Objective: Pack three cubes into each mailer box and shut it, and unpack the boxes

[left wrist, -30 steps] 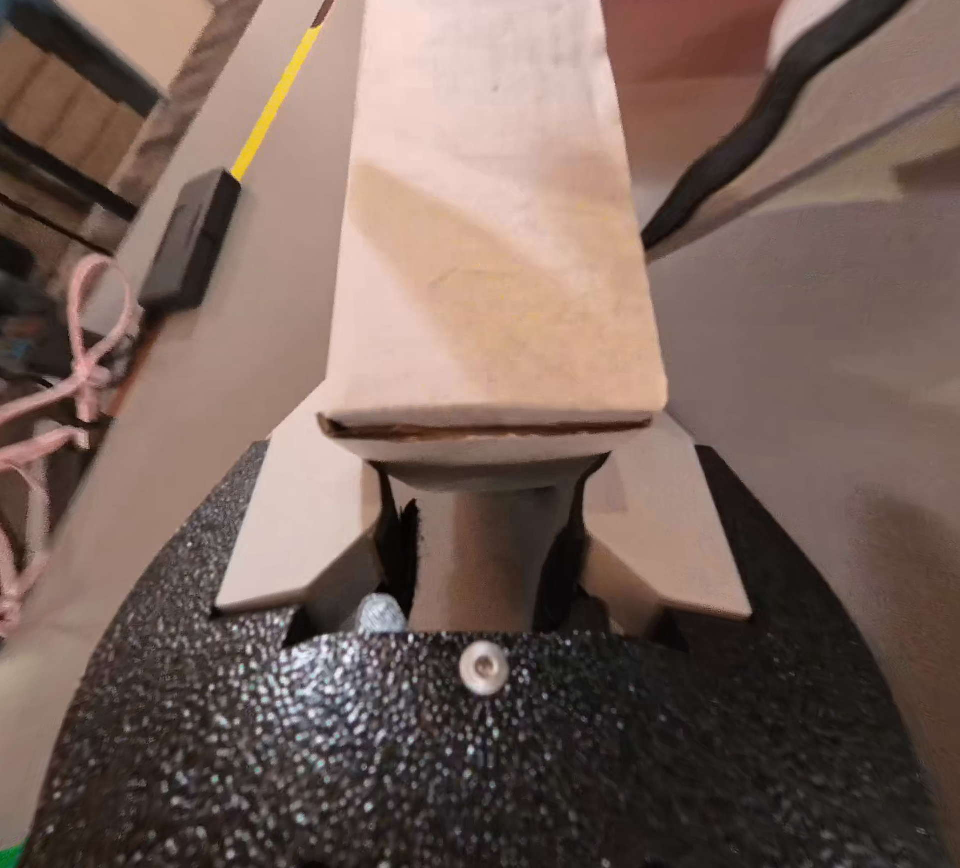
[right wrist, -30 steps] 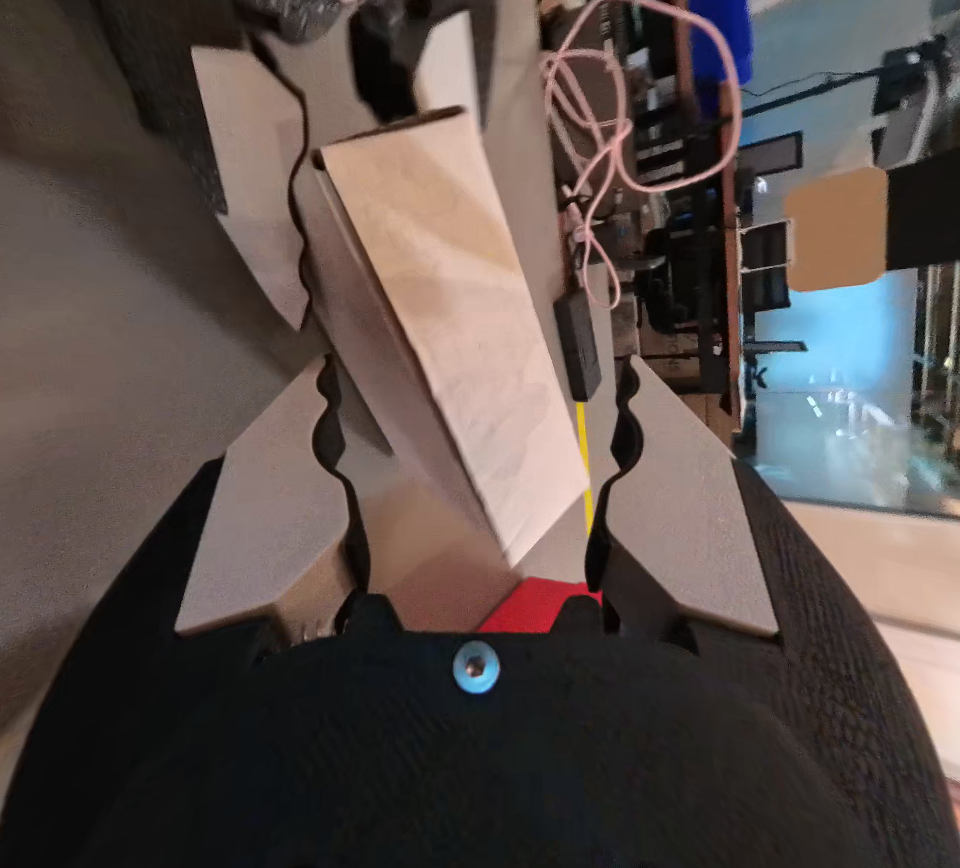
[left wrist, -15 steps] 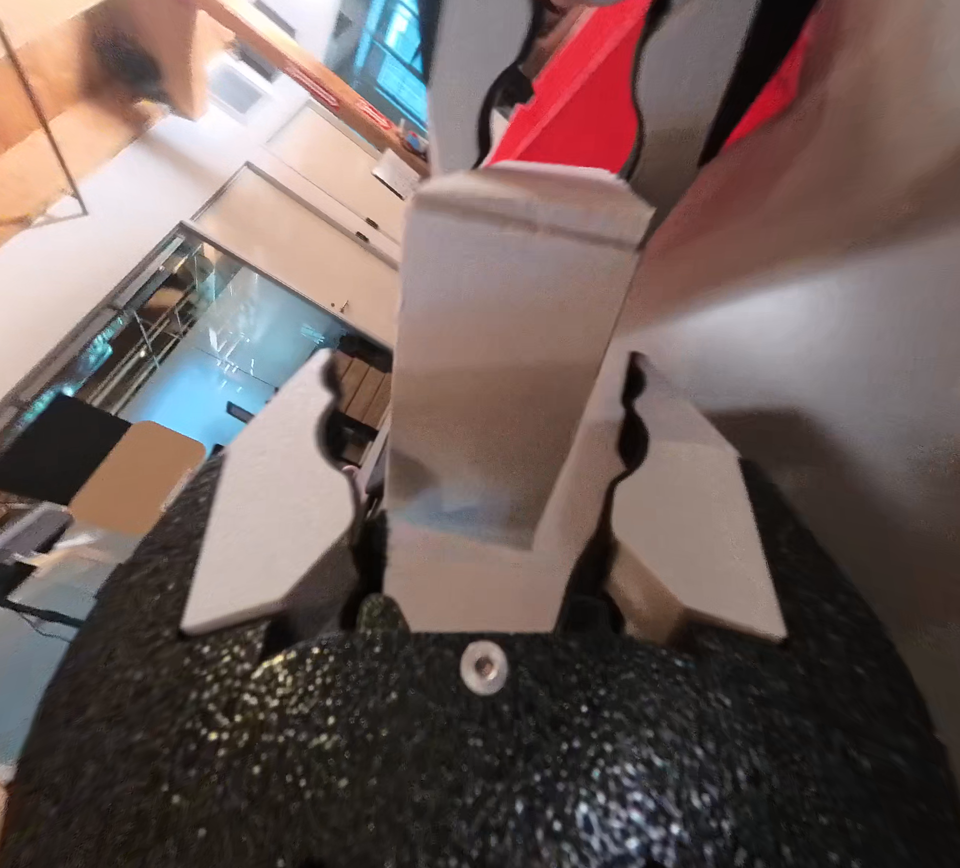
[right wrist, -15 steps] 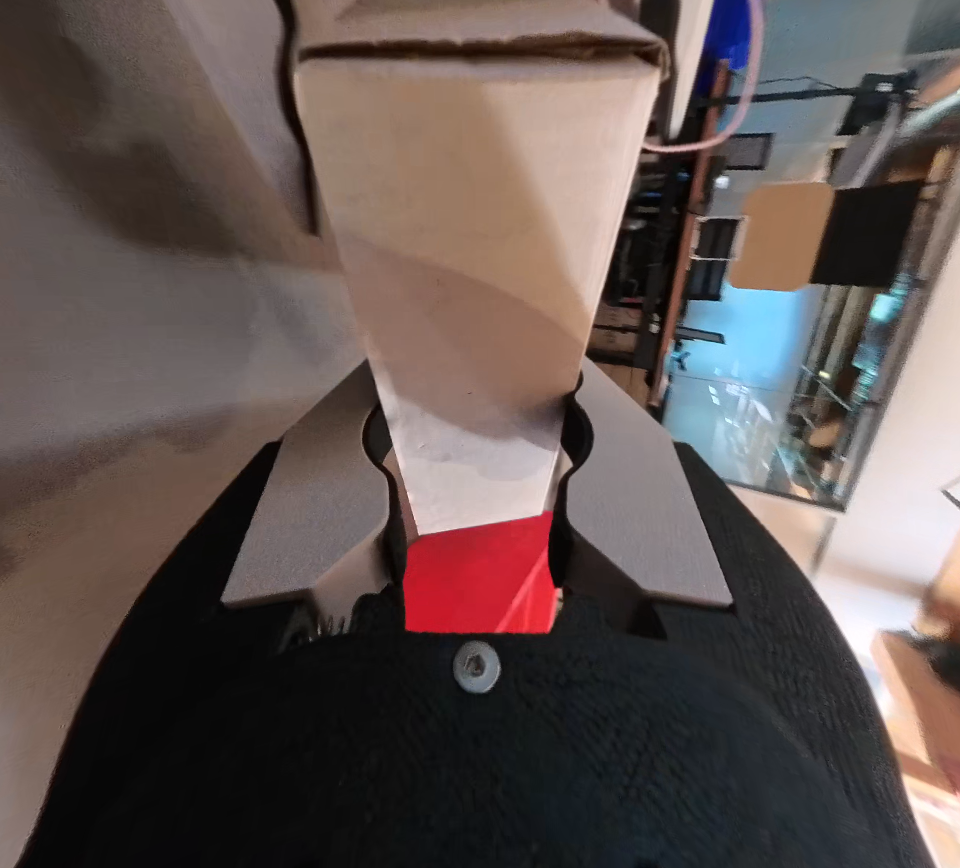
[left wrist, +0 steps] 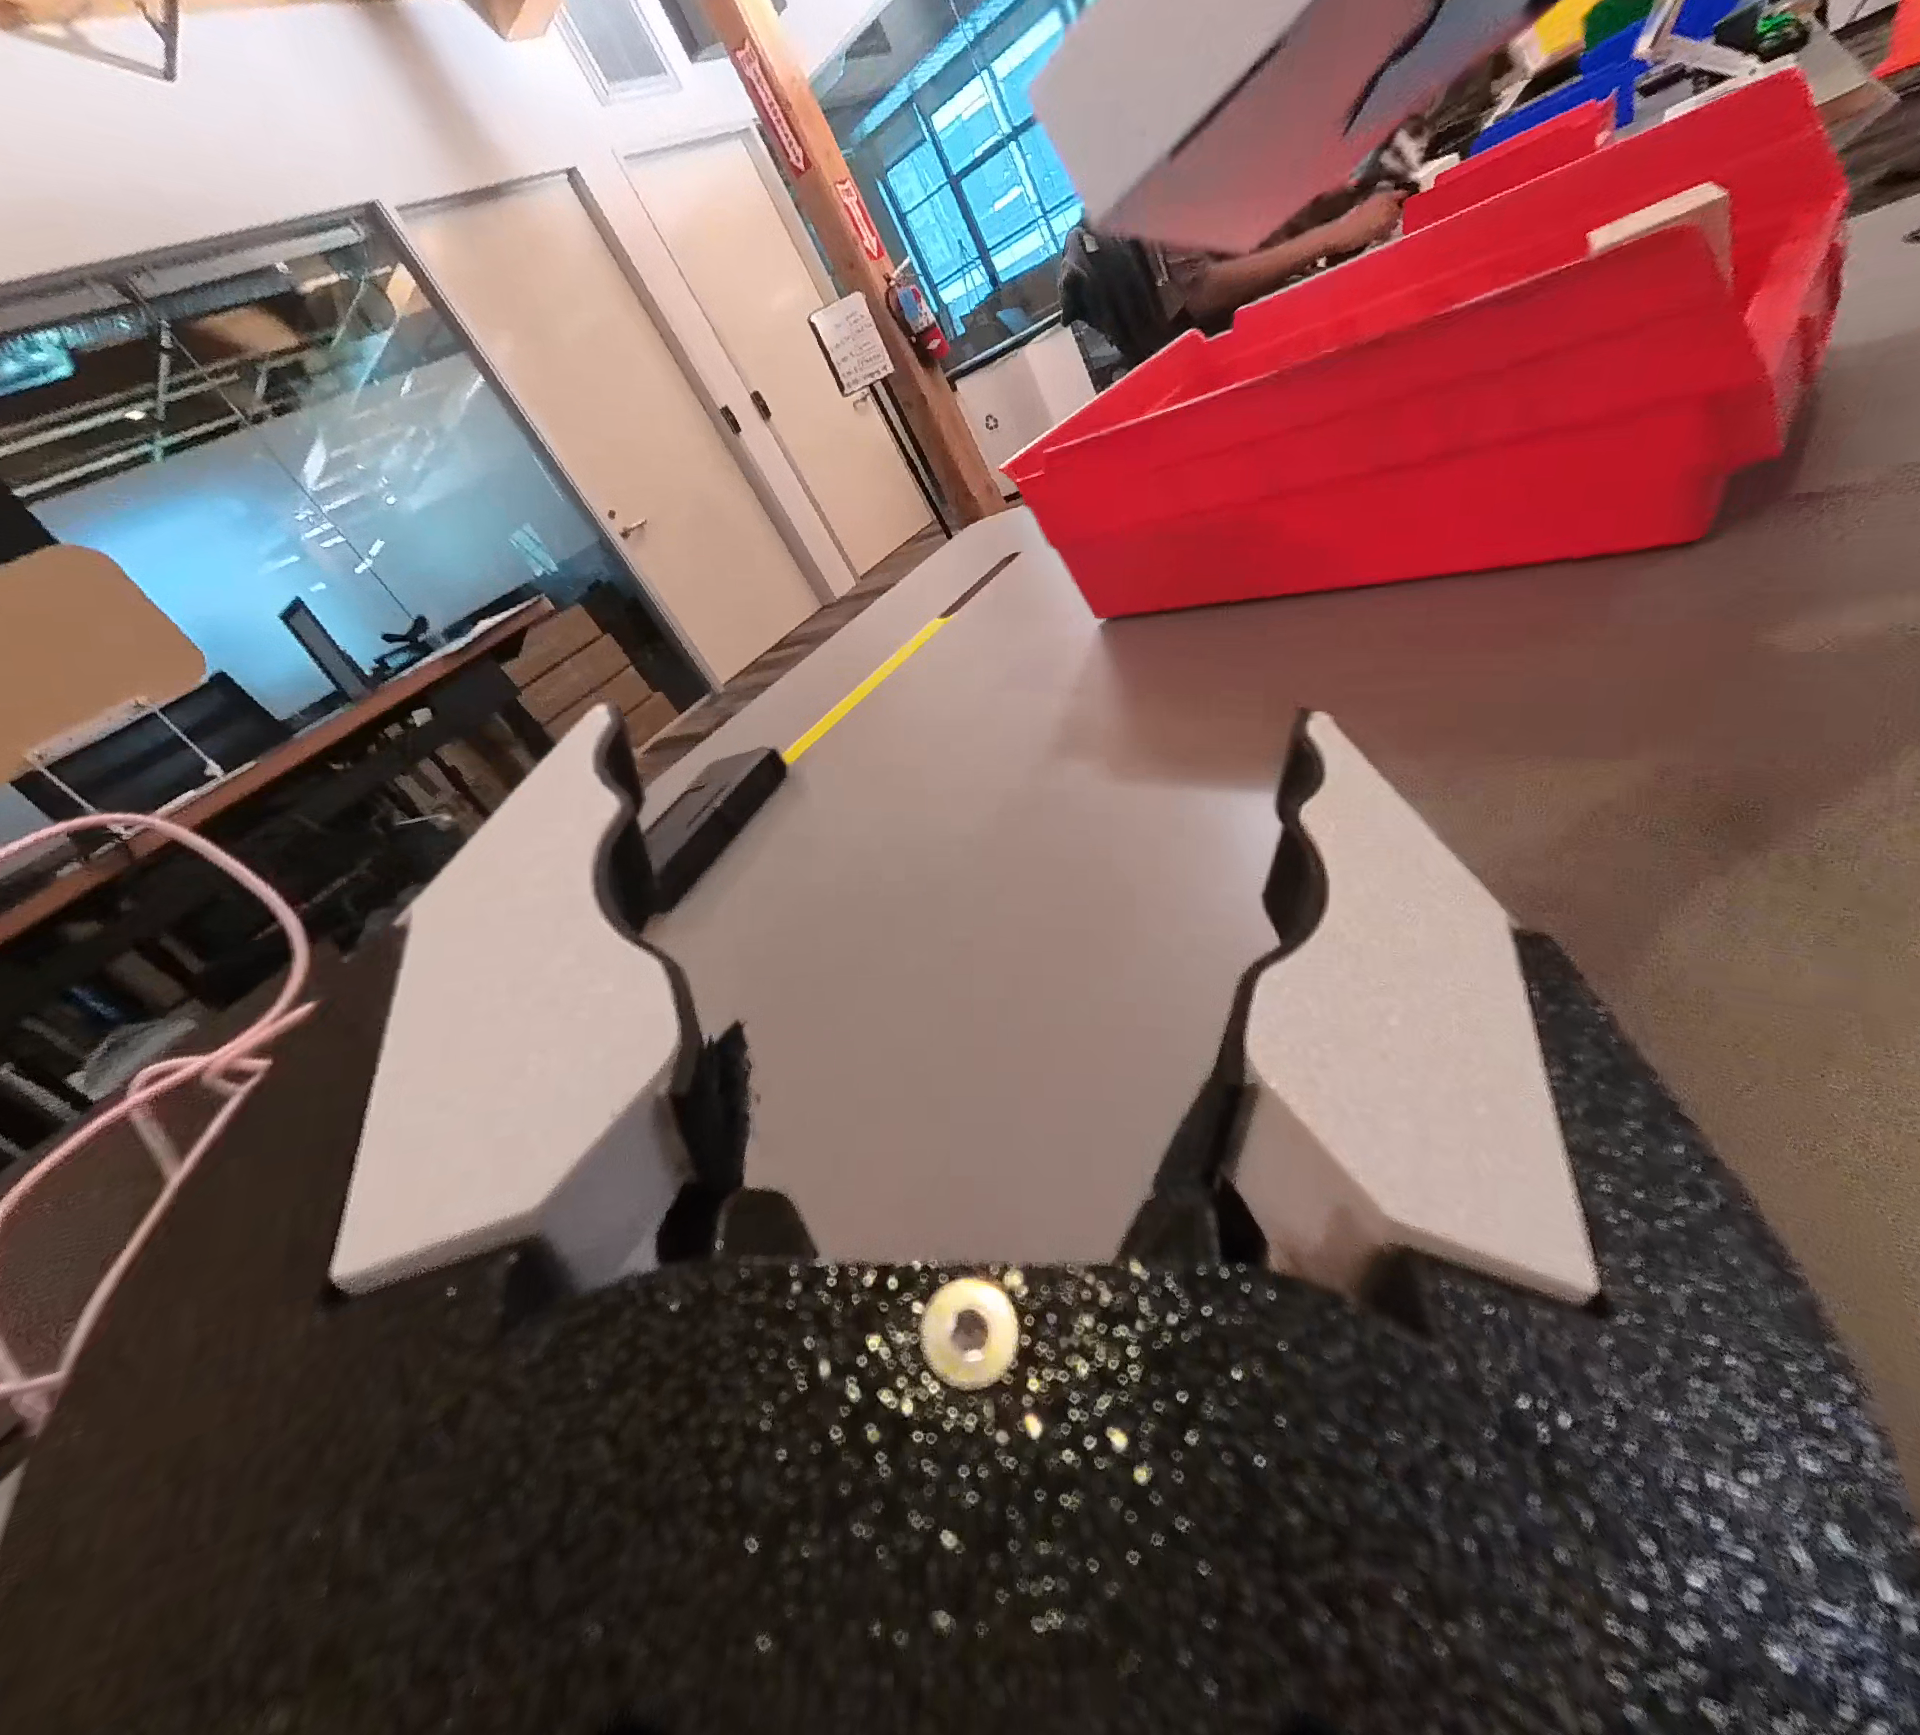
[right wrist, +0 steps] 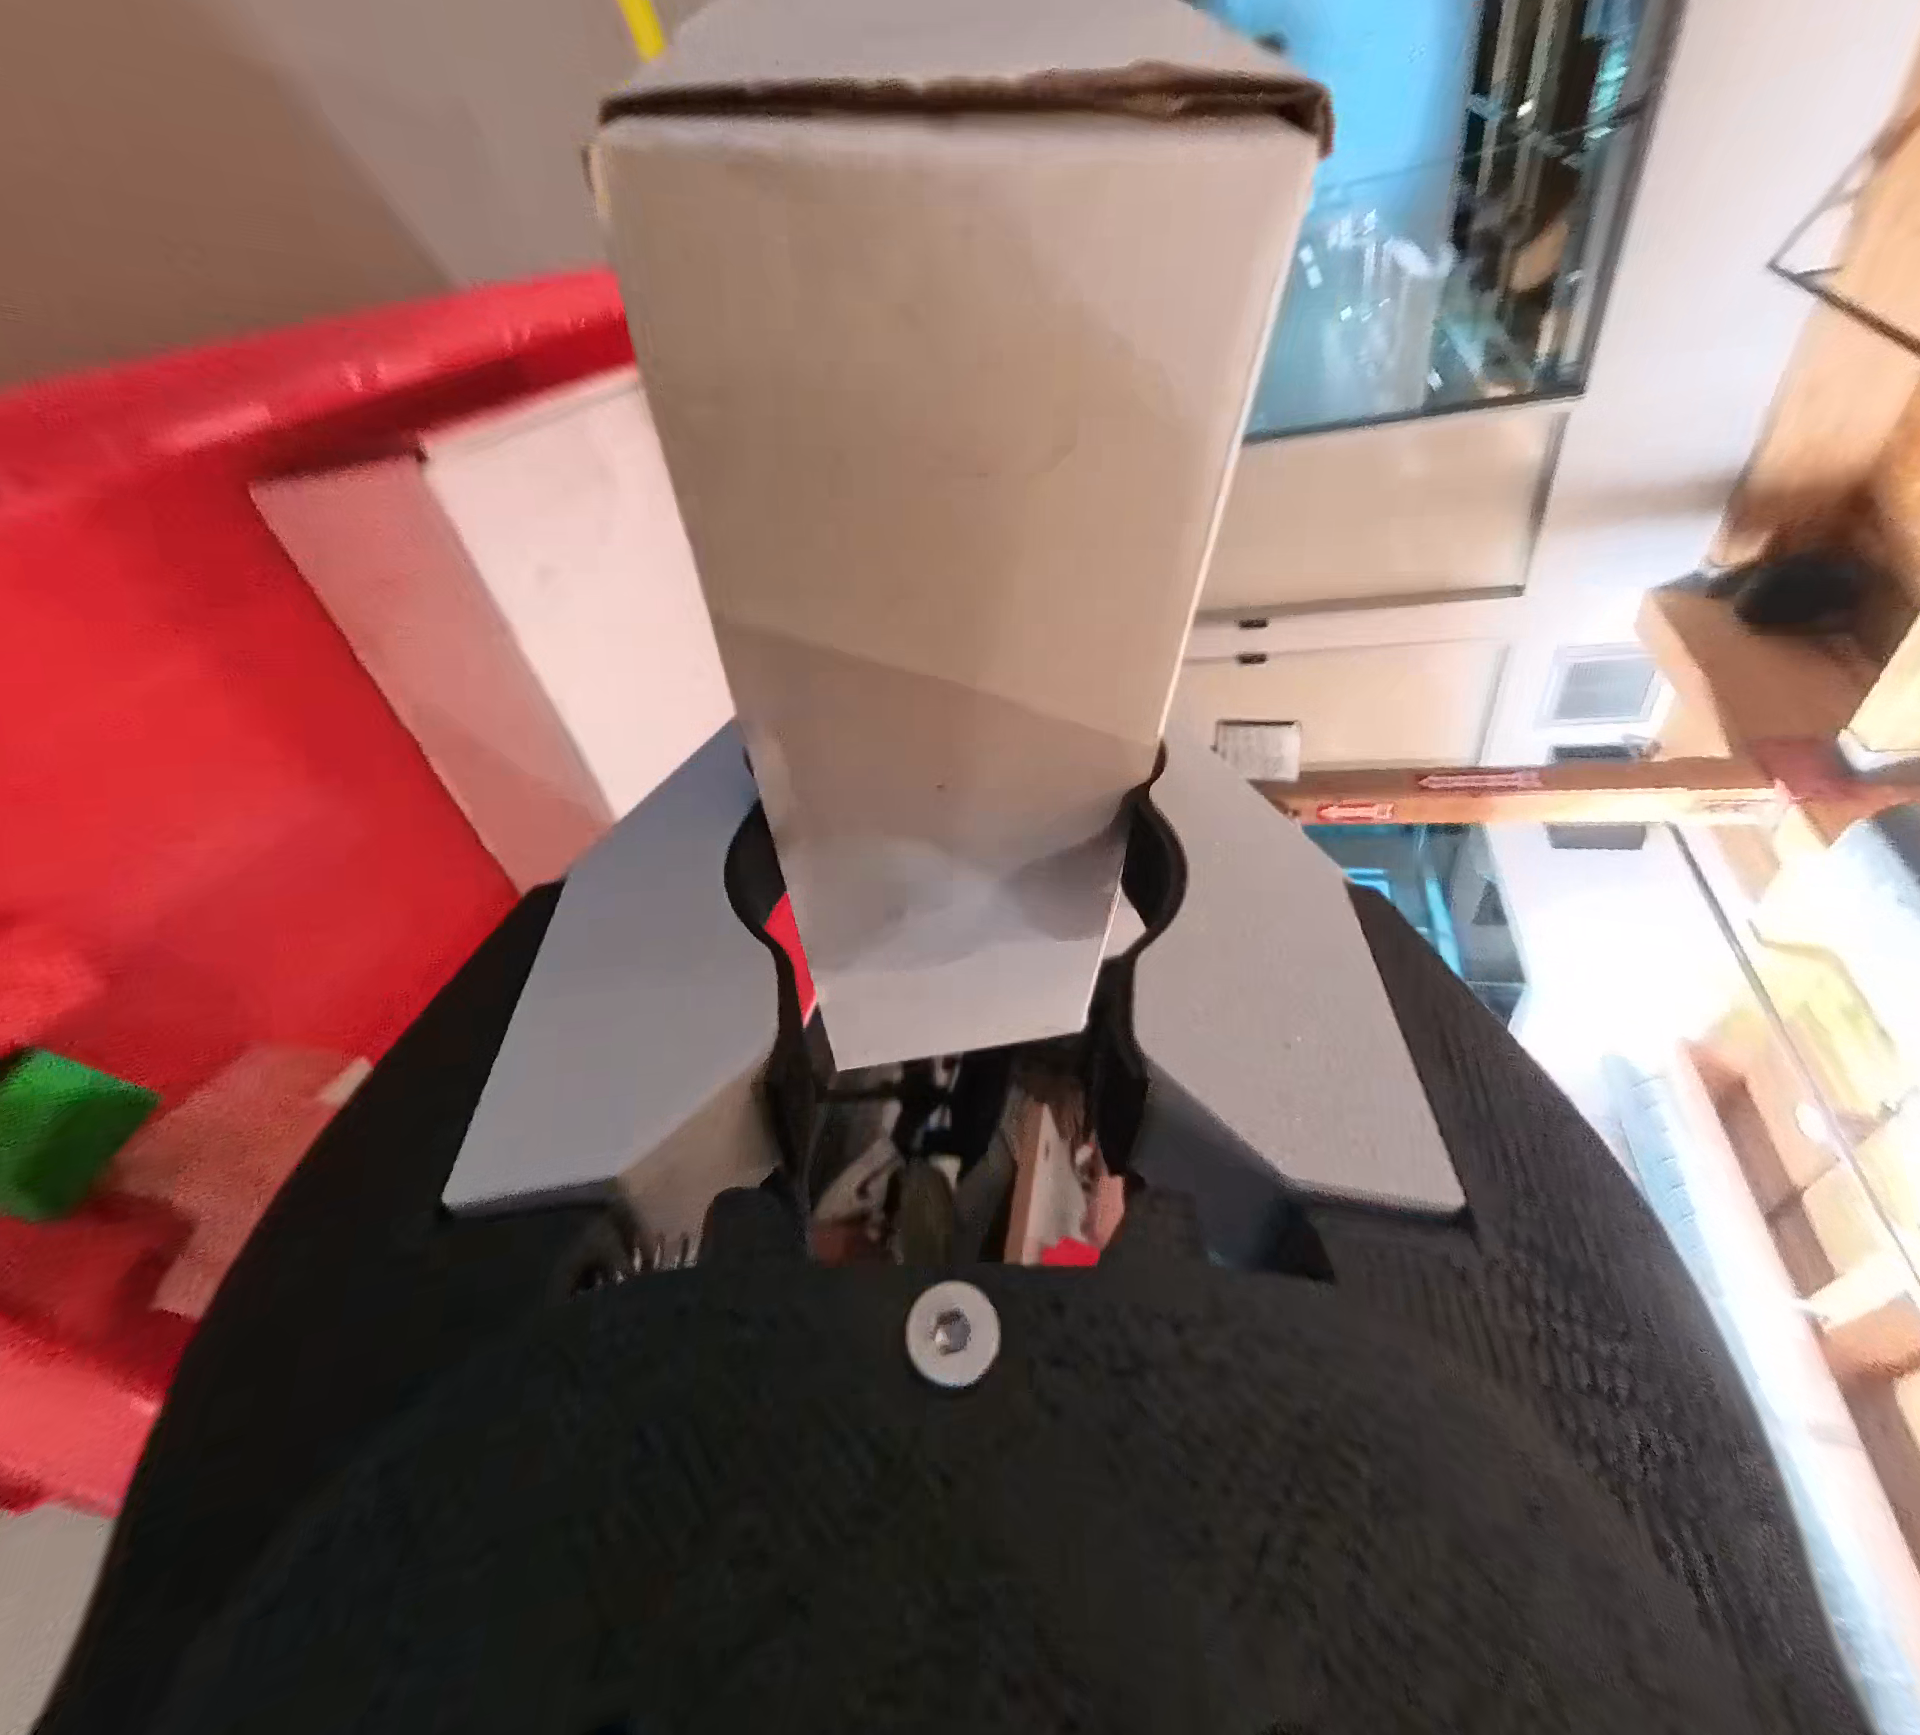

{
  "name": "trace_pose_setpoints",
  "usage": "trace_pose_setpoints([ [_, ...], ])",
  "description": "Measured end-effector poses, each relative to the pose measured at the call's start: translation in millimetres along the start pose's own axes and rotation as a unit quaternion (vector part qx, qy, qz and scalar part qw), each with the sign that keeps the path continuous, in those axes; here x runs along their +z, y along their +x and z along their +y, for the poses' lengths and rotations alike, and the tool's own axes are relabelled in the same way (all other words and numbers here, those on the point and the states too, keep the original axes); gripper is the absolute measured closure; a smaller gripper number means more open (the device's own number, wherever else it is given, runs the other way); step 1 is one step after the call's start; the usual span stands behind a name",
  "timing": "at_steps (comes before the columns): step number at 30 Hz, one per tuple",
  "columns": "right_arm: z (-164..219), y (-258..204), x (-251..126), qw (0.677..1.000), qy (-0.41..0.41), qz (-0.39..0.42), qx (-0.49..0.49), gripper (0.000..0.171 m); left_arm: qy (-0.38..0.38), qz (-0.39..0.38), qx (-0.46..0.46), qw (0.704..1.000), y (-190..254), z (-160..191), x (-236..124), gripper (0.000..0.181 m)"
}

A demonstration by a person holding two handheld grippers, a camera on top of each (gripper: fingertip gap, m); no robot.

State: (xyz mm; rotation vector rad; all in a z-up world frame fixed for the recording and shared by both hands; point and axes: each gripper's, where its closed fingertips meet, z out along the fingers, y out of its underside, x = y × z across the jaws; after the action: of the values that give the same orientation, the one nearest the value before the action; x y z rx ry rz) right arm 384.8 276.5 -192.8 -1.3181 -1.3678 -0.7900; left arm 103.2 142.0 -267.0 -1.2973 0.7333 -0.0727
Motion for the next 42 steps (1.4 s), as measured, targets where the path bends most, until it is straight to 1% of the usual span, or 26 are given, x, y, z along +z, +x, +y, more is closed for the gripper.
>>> trace_pose_setpoints([
  [3,22.8,-18.2,27.4,0.998,-0.04,-0.03,-0.039,0.106,0.003,0.018,0.005,1.0,13.2,-4.4,2.2,0.061],
  [6,37.0,-36.9,49.3,0.992,-0.072,-0.054,-0.083,0.107,-0.007,0.028,0.028,0.999,22.0,-1.3,5.3,0.063],
  [9,48.9,-45.9,66.1,0.987,-0.099,-0.058,-0.109,0.107,-0.018,0.03,0.031,0.999,22.3,4.0,7.2,0.064],
  [13,51.6,-51.5,81.9,0.987,-0.102,-0.051,-0.112,0.107,-0.028,0.024,-0.001,0.999,14.4,10.2,8.8,0.065],
  [18,47.5,-51.7,97.8,0.988,-0.093,-0.021,-0.122,0.107,-0.039,0.019,-0.046,0.998,5.9,17.6,9.9,0.065],
  [20,43.1,-55.7,101.4,0.99,-0.078,-0.024,-0.114,0.106,-0.044,0.02,-0.055,0.997,5.2,20.3,10.4,0.065],
  [21,40.7,-61.6,101.3,0.991,-0.069,-0.042,-0.106,0.105,-0.046,0.022,-0.058,0.997,5.6,21.4,10.7,0.065],
  [22,40.2,-72.7,99.0,0.99,-0.066,-0.082,-0.098,0.106,-0.048,0.024,-0.06,0.997,6.0,22.3,11.0,0.065],
  [24,40.2,-75.2,92.8,0.988,-0.07,-0.112,-0.078,0.104,-0.051,0.026,-0.06,0.997,7.1,23.5,11.4,0.065],
  [27,34.8,-73.3,77.7,0.984,-0.058,-0.17,-0.007,0.088,-0.057,0.03,-0.059,0.996,8.8,25.8,12.2,0.065],
  [29,34.5,-71.3,67.8,0.979,-0.056,-0.196,0.013,0.084,-0.062,0.034,-0.06,0.996,10.1,27.7,13.0,0.065],
  [32,34.3,-67.7,56.2,0.978,-0.055,-0.203,0.01,0.092,-0.062,0.034,-0.063,0.996,9.8,27.6,13.3,0.065],
  [34,38.2,-68.7,50.0,0.976,-0.072,-0.208,-0.001,0.103,-0.062,0.034,-0.066,0.995,9.8,27.8,13.3,0.065],
  [35,39.1,-69.9,47.1,0.975,-0.077,-0.21,-0.009,0.113,-0.063,0.034,-0.066,0.995,9.5,28.0,13.3,0.065],
  [37,37.5,-76.7,40.8,0.971,-0.076,-0.226,-0.018,0.15,-0.064,0.034,-0.068,0.995,9.3,28.2,13.3,0.065],
  [42,37.5,-76.3,37.1,0.967,-0.088,-0.239,-0.007,0.158,-0.064,0.036,-0.071,0.995,10.1,28.4,13.5,0.066],
])
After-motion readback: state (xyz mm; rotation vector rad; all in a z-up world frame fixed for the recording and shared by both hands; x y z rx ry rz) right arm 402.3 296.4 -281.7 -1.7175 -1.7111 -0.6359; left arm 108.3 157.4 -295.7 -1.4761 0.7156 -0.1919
